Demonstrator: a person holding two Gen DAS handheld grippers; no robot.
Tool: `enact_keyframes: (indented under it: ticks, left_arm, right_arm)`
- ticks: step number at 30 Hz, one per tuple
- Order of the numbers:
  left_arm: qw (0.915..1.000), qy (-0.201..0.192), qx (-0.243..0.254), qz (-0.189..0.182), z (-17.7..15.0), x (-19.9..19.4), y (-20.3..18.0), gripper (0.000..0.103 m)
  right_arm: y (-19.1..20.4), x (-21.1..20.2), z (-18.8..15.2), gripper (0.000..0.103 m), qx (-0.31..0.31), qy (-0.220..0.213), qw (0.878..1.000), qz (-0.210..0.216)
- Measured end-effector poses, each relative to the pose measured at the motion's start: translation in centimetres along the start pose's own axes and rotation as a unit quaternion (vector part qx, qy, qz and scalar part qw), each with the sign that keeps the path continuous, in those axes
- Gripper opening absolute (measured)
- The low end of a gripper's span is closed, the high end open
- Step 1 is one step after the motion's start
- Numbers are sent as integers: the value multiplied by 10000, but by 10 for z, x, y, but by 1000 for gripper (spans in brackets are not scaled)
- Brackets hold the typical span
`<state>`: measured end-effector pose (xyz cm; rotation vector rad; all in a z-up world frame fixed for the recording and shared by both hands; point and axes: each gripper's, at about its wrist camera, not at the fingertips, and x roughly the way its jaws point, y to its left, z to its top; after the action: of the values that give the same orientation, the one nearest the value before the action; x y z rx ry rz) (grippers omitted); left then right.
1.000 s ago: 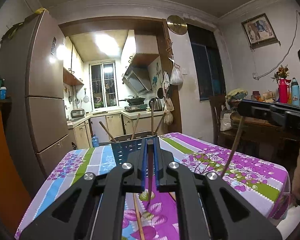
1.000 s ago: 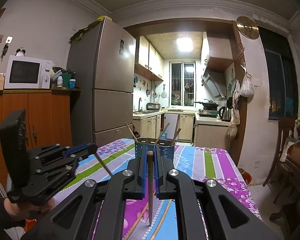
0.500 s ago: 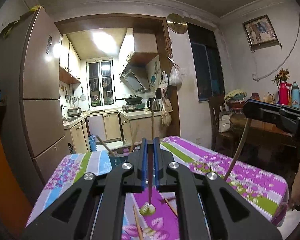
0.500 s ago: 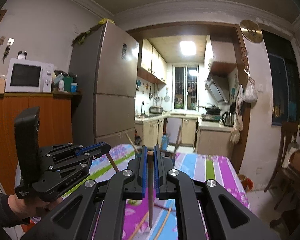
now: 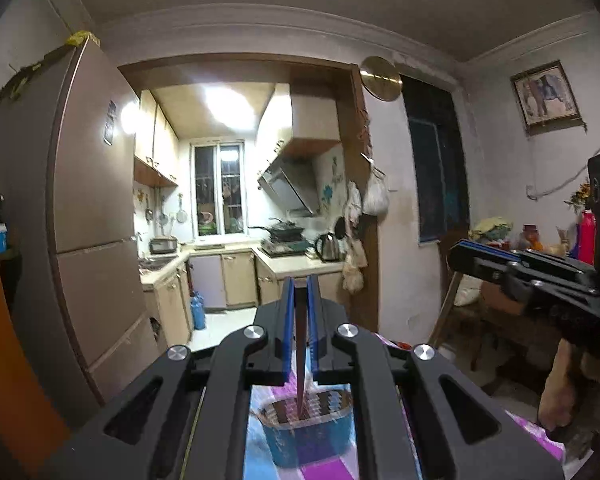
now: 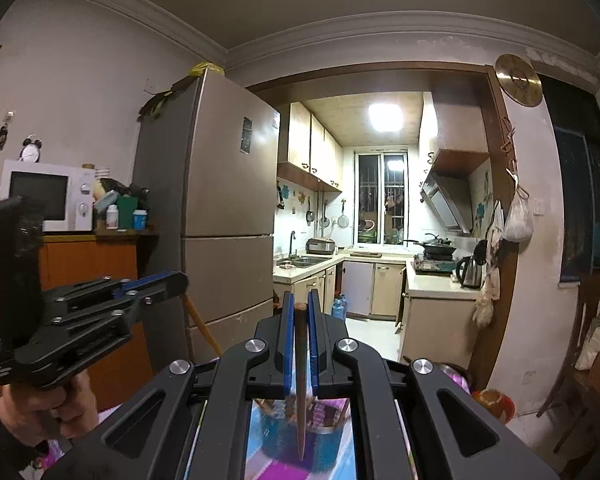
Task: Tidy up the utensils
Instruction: 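Carry both held chopsticks over the blue holder, lower them in and open both grippers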
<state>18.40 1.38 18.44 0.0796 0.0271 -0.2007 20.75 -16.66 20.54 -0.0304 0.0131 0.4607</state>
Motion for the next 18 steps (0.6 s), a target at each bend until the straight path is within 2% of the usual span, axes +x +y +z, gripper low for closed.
enact_keyframes:
  ticks: [3, 8, 18]
  left_arm:
    - [9999, 55, -7, 87, 14, 19, 4, 5]
    - [9992, 350, -74, 179, 15, 56, 11, 5]
    - [9954, 937, -143, 152, -25, 109, 19, 5]
  right_arm:
    - [-9, 29, 17, 8, -27, 68, 9999, -96]
    - [-21, 70, 22, 8, 60, 251, 9996, -135]
    - [-32, 131, -18, 8, 134, 736, 9971, -169]
